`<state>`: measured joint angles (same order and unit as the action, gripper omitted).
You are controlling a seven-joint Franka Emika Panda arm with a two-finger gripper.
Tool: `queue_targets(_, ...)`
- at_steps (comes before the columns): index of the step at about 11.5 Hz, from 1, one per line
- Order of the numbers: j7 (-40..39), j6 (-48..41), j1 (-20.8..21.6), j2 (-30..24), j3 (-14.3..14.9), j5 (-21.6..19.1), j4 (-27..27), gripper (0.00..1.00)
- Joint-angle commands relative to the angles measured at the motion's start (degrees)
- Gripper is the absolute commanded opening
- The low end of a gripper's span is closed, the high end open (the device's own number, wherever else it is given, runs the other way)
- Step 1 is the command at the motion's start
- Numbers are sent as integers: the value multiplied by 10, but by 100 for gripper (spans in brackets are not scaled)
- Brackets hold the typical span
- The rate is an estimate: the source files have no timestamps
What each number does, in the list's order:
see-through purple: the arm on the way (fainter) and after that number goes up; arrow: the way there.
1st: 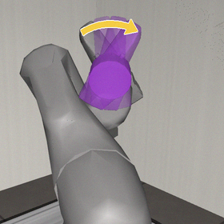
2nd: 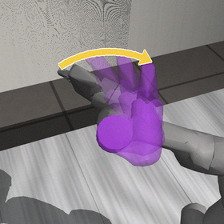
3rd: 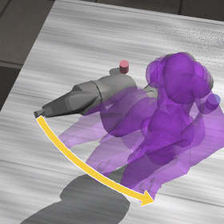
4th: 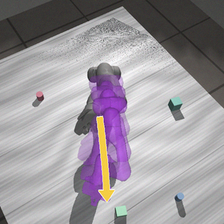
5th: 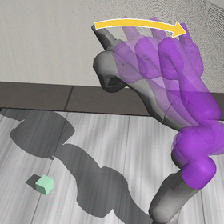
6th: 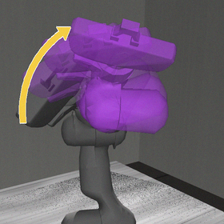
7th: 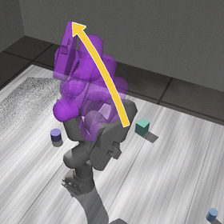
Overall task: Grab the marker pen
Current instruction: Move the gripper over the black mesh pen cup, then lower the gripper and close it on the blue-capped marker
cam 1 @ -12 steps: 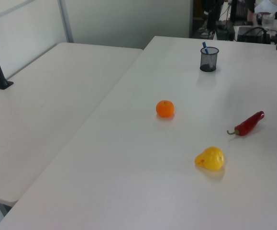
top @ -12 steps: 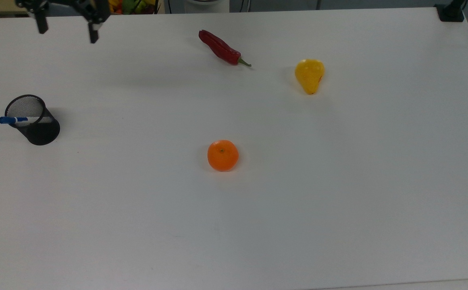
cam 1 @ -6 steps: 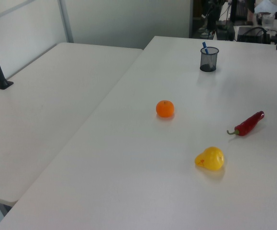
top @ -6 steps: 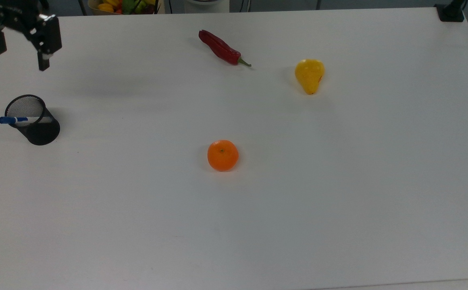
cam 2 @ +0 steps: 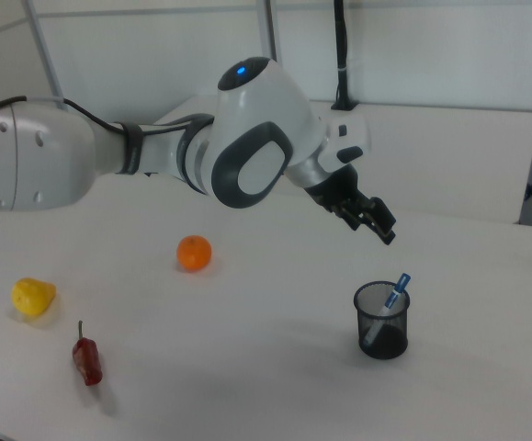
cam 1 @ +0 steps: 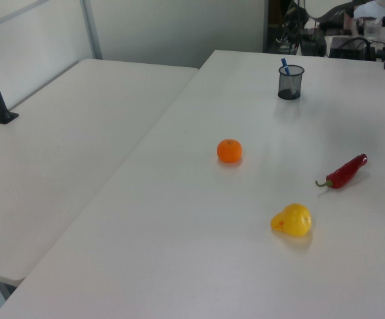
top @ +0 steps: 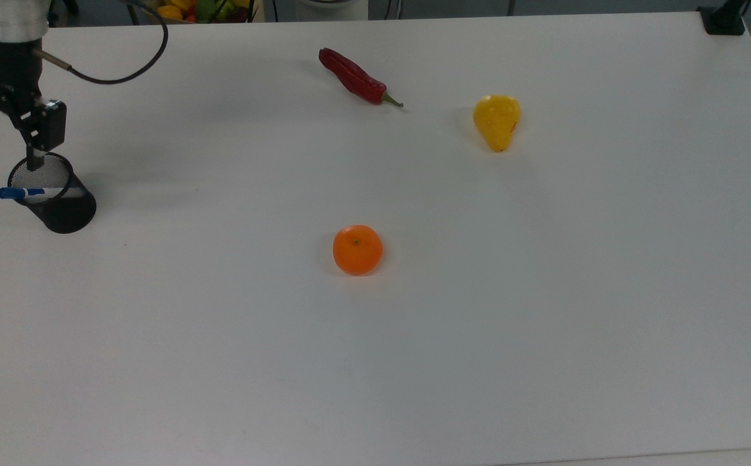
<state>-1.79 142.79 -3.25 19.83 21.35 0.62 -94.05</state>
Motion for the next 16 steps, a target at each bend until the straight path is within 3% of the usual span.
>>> queue_targets(1,13,49,-7,21,3,7,-9,75)
queue_targets(13,6,135,-28,85,1,11,-17,72)
queue_targets(16,6,139,-28,91,1,12,-17,66)
